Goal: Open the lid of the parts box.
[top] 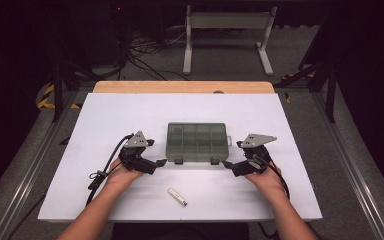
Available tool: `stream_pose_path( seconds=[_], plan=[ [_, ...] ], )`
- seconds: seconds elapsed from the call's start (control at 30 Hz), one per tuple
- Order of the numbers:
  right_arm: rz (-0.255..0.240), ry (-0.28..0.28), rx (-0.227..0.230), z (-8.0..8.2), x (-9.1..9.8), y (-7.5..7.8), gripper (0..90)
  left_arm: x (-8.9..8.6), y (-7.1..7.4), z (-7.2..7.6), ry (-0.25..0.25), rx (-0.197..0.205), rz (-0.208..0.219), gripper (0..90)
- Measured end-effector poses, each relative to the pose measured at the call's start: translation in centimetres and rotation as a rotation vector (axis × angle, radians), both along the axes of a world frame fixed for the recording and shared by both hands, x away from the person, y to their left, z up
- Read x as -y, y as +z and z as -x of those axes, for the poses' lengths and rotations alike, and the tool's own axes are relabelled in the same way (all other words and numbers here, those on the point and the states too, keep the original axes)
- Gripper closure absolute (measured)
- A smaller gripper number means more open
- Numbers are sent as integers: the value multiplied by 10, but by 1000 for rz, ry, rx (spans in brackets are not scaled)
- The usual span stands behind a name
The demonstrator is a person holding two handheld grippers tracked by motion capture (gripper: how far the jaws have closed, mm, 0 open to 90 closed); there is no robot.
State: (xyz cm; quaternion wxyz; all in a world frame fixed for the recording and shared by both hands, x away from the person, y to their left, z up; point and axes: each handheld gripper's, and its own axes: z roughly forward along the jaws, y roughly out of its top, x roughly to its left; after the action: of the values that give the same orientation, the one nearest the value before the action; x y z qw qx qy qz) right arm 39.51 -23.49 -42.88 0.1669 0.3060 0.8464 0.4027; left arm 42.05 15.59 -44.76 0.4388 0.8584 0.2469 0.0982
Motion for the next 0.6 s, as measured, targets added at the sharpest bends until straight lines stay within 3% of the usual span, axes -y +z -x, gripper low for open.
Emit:
stream_pose_path(
  seconds=[0.17,0.43,0.5,0.6],
  plan=[
    [14,0,-25,-2,0,-6,105,3,-5,-2,-15,-10,-30,134],
    [19,2,-30,-2,0,-9,155,5,-6,-2,-27,-13,-19,178],
    [1,10,-27,-3,1,-9,211,5,-5,-1,-41,-10,-14,275],
    [-7,20,-26,-3,2,-9,293,5,-5,0,-46,-10,-13,320]
  ],
)
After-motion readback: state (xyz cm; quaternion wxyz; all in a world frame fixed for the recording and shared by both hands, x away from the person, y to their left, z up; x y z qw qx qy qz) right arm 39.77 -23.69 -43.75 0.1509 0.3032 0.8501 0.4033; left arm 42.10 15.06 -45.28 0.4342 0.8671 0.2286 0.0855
